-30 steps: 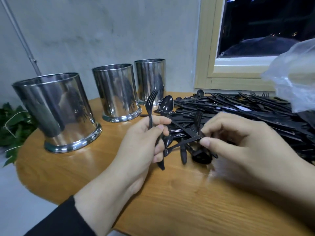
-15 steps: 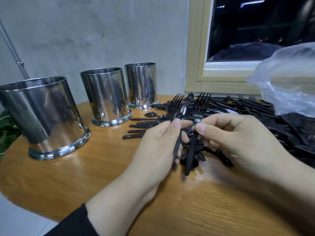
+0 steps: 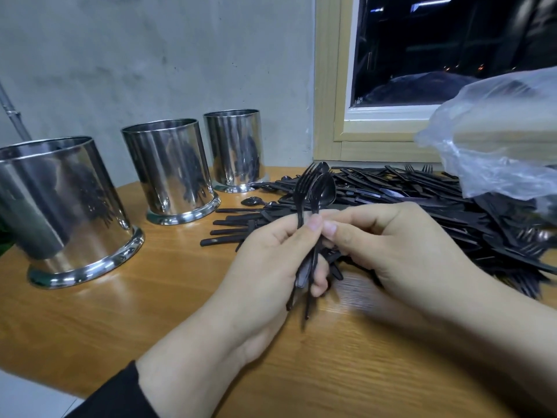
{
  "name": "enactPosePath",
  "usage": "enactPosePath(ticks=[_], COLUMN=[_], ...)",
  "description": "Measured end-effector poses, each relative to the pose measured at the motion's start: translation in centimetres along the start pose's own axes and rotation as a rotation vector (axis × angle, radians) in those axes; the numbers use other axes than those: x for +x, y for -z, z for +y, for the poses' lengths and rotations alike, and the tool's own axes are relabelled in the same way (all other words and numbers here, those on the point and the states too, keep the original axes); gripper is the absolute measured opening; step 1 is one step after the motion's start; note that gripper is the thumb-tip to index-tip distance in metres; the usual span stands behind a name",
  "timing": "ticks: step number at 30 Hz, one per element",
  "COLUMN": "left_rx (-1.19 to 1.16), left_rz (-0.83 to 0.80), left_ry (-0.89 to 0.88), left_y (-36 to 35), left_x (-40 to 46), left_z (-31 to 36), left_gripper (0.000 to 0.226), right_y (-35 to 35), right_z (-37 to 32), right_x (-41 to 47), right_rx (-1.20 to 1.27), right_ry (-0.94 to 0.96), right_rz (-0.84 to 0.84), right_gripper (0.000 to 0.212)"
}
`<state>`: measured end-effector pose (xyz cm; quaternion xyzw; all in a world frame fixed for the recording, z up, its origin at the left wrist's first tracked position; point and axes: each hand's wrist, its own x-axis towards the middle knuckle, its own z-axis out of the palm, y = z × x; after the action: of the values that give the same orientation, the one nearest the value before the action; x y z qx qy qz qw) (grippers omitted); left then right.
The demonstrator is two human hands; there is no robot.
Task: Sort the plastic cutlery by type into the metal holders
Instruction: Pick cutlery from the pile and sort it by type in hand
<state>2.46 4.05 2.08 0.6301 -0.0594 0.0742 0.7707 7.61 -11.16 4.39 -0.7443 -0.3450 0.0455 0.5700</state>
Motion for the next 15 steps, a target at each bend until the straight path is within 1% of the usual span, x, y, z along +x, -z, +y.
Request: enactPosePath(ticks=[1, 3, 4, 6, 7, 8, 10, 12, 15], left_rx=[-0.029, -0.084, -0.104, -0.132, -0.137, -0.135, -0.113, -0.095, -0.038], left_rz=[0.002, 0.014, 0.017, 0.009, -0.005, -0.022, -0.058, -0.075, -0.085], left_ry=[0.002, 0.022, 0.035, 0.065, 0.082, 0.101, 0.137, 0.15, 0.092], left_y=[0.0, 0.1, 0.0, 0.1, 0.1, 0.1, 0.0, -0.1, -0.2], left_x=[0.0, 0.1, 0.0, -0.1, -0.2, -0.3, -0.5, -0.7, -0.7], left_z=[0.0, 0.1, 0.1, 0.1, 0.2, 0.2, 0.4, 0.6, 0.7], left_gripper=[0.028, 0.028, 0.028, 0.027, 0.027, 0.026, 0.026, 0.027, 0.03], right_y=[0.0, 0.1, 0.2, 0.8, 1.0, 1.2, 1.5, 1.6, 1.9], right_z=[0.0, 0.0, 0.0, 0.2, 0.3, 0.3, 0.8, 1.2, 1.4], right_x=[0.1, 0.2, 0.3, 0.6, 0.8, 0.8, 0.9, 0.9, 1.2], right_rx=[-0.033, -0.104, -0.098, 0.021, 0.091, 0.129, 0.108, 0.08, 0.088], right_ry=[0.014, 0.051, 0.046, -0.004, -0.049, -0.099, -0.155, -0.14, -0.088], right_rz=[0.027, 0.166, 0.254, 0.383, 0.394, 0.368, 0.28, 0.223, 0.265], right_gripper=[0.021, 0.031, 0.035, 0.034, 0.034, 0.035, 0.029, 0.016, 0.011])
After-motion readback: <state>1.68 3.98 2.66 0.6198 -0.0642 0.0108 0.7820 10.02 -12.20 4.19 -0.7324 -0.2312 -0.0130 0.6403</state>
